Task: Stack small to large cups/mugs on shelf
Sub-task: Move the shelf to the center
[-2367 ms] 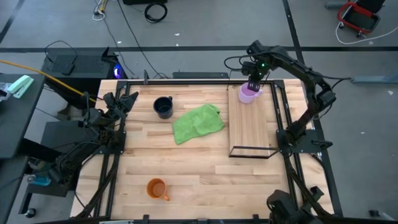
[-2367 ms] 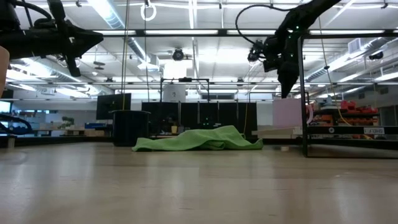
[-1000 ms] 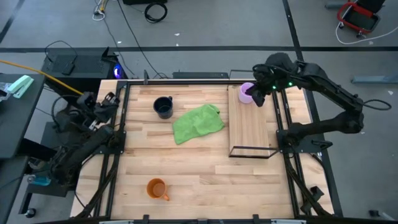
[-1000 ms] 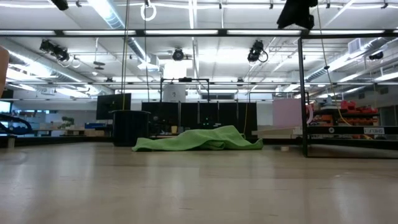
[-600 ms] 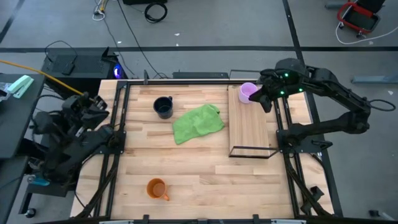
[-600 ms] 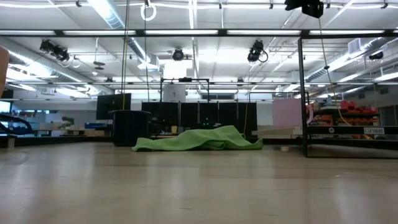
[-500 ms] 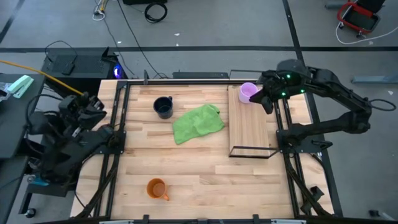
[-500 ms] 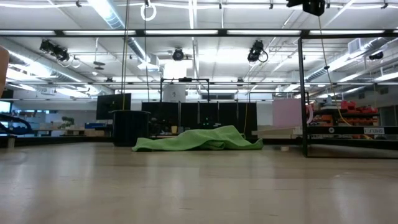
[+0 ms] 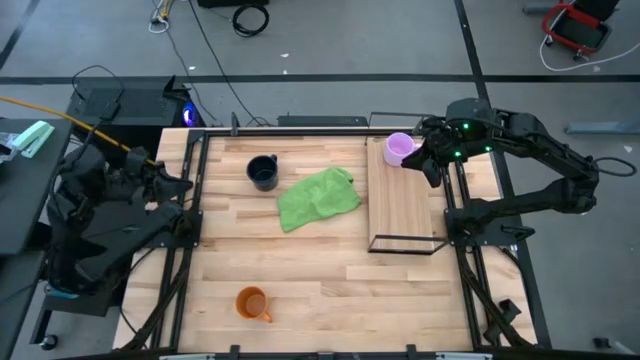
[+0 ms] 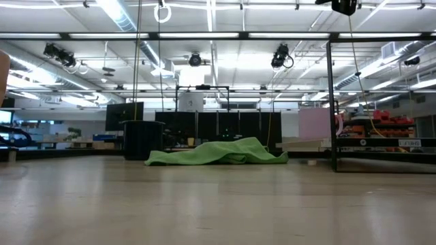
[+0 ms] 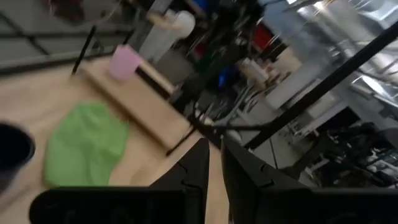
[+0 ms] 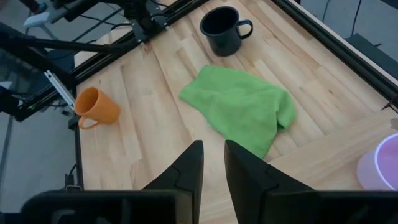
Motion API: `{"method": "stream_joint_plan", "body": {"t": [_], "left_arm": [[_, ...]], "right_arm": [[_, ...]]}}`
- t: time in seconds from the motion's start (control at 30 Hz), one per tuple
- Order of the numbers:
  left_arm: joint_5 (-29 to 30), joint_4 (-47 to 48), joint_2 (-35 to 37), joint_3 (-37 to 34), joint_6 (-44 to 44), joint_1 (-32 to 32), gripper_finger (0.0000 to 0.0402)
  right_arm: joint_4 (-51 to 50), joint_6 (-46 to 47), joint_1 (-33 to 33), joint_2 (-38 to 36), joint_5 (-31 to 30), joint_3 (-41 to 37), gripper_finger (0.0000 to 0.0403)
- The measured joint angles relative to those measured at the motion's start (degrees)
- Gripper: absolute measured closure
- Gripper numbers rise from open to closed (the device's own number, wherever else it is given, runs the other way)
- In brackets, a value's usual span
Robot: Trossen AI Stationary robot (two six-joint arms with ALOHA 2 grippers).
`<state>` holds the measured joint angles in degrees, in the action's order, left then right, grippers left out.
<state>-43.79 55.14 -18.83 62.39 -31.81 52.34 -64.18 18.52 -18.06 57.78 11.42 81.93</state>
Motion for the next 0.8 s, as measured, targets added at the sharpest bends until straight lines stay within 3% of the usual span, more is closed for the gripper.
{"method": "stream_joint_plan", "body": {"t": [0.3,0.53,0.8], "left_arm": [[0.35,6.15,-6.08,7.52,2.87,-0.01,0.0351],[8.87,5.97,-11.7,8.77,6.06,-0.01,0.0351],[9.25,8.62,-17.53,8.81,8.47,-1.87,0.0351]], "right_arm": [[0.03,-0.07,0.0,0.0,-0.98,0.0,0.0329],[0.99,-0.15,0.0,0.39,-0.96,-0.04,0.0329],[1.97,-0.04,0.0,0.39,-0.9,-0.04,0.0329]]}}
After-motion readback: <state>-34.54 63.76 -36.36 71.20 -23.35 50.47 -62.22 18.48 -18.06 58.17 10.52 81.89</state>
